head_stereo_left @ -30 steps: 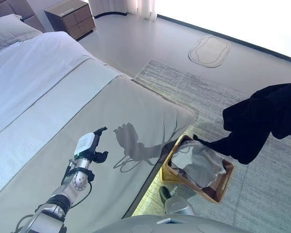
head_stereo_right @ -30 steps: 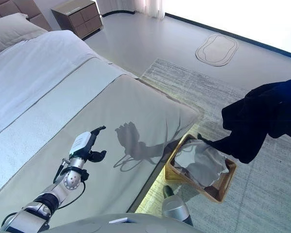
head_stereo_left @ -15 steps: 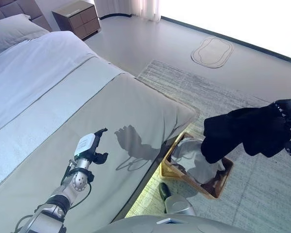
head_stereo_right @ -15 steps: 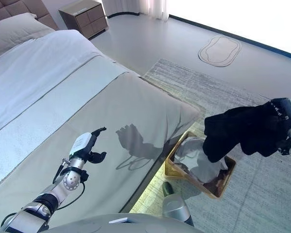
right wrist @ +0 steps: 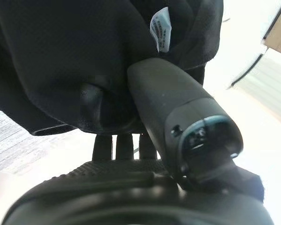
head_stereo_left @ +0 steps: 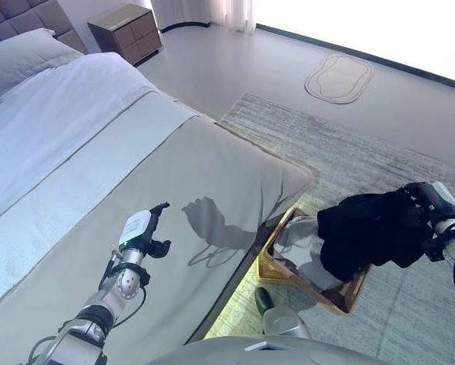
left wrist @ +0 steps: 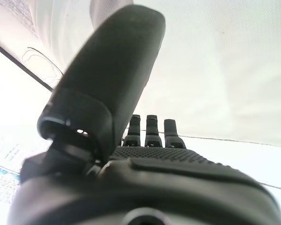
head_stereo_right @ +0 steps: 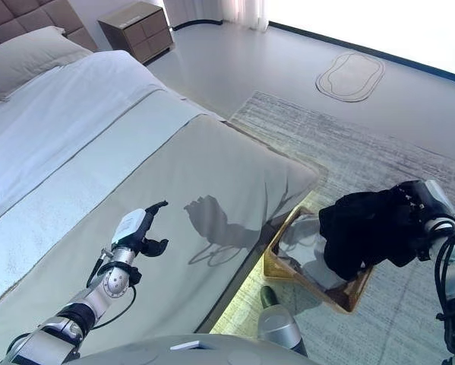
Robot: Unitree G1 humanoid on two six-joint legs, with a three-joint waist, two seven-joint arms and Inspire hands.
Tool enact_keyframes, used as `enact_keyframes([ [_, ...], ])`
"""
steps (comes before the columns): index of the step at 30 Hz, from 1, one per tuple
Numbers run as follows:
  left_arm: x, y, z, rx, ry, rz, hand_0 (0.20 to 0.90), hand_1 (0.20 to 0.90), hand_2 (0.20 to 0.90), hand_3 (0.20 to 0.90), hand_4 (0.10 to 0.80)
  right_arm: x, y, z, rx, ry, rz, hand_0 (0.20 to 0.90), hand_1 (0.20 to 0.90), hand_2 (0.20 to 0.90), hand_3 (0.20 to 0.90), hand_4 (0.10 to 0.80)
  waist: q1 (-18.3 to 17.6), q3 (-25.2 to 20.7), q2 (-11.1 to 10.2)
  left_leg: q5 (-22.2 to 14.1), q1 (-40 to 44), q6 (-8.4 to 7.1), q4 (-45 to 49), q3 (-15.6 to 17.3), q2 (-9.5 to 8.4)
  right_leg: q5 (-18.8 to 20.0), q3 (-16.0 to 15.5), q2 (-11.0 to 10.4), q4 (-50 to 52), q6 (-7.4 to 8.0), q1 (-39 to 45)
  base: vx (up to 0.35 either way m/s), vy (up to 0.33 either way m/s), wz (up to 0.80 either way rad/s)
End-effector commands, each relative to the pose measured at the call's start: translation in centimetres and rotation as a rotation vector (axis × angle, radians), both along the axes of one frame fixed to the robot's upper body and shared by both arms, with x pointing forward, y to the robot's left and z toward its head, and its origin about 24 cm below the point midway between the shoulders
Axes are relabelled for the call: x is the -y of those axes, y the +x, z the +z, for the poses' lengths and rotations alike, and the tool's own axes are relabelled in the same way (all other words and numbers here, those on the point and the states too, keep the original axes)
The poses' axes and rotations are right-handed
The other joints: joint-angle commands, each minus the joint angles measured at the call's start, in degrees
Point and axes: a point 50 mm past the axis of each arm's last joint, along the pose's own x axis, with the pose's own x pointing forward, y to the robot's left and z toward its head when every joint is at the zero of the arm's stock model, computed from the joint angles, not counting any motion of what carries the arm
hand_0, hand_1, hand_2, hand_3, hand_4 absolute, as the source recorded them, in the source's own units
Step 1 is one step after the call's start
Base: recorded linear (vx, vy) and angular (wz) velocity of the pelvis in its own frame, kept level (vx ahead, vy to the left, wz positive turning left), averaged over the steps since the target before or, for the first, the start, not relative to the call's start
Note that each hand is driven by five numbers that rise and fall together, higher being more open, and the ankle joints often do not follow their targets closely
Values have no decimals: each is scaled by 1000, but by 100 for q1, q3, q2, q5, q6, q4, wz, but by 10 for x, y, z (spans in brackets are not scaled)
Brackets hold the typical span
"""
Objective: Pick up the clothes from the bed and place them into the basket
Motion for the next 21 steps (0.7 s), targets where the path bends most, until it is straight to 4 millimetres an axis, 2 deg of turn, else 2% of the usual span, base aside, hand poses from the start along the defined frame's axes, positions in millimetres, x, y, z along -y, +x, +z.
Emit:
enact_keyframes([
  [1,-5,31,34,166,28,-32,900,900,900,900,800,5,20,33,155,-31,-16,300,300,300,200,100,219,-323,-376,-536,-17,84,415,15,-43,-442,-24,-115,699,252,-175,17,-17,5],
  [10,3,34,34,163,16,-55,900,900,900,900,800,8,25,6,30,12,-81,300,300,300,200,100,376,-279,-334,-544,-8,68,457,-80,-43,-455,-112,-157,701,237,-120,15,-12,4],
  [11,4,34,33,161,16,-55,900,900,900,900,800,8,24,3,10,14,-86,342,342,342,249,149,393,-277,-325,-541,-5,66,452,-91,-44,-457,-122,-161,698,237,-111,18,-14,3],
  [12,4,34,33,160,15,-56,900,900,900,900,800,8,24,0,-9,13,-92,900,900,900,900,800,410,-274,-319,-536,-9,62,450,-104,-45,-459,-133,-166,695,237,-106,0,0,0],
  [15,4,35,34,160,13,-57,900,900,900,900,800,8,22,-11,-81,48,-112,900,900,900,900,800,457,-259,-302,-516,-20,55,431,-128,-47,-453,-164,-180,677,238,-98,0,-4,2],
  [21,5,35,34,153,16,-66,900,900,900,900,800,7,19,-23,-117,83,-143,900,900,900,900,800,527,-232,-300,-498,-15,63,406,-186,-50,-461,-199,-192,665,235,-49,8,-11,6],
])
